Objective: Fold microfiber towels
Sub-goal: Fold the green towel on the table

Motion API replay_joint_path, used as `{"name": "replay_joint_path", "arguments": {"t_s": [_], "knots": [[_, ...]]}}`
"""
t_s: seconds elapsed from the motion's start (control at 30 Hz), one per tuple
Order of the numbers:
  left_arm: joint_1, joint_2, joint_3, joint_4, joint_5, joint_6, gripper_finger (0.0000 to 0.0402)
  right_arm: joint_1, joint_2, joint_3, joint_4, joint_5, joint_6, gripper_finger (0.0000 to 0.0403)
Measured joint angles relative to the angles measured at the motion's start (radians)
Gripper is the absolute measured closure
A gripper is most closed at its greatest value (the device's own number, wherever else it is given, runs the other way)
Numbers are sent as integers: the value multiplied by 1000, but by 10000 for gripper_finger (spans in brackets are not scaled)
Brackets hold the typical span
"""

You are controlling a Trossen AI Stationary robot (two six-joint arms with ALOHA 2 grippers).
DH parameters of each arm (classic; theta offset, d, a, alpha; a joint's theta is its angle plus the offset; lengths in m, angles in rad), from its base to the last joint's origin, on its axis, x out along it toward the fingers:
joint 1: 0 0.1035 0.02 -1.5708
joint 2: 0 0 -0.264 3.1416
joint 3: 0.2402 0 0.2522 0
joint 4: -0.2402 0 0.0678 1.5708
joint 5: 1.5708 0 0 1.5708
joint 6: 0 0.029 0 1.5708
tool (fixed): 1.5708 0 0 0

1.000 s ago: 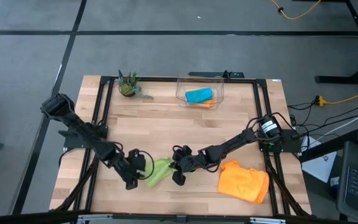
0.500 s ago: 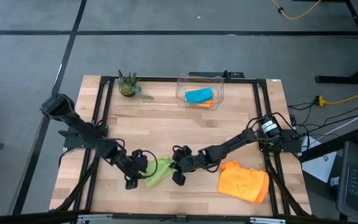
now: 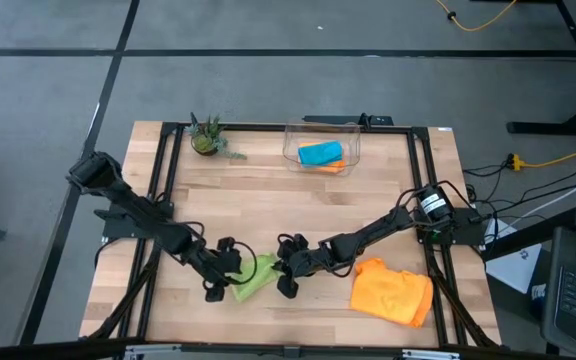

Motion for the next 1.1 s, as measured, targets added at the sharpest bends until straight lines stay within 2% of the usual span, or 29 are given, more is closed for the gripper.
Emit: {"name": "replay_joint_path", "arguments": {"t_s": [0.3,0.43,0.87,0.97,1.1], "knots": [[-8,144,6,37,47,-27,276,-21,0,0,22,2,23,399],[-8,184,7,89,51,-30,276,-31,0,0,8,49,49,399],[-8,182,2,112,60,-25,276,-43,63,2,23,22,56,399],[-7,154,1,105,67,-26,276,-43,61,2,21,20,48,399],[-8,59,-4,12,78,-28,276,-41,60,3,5,14,47,399]]}}
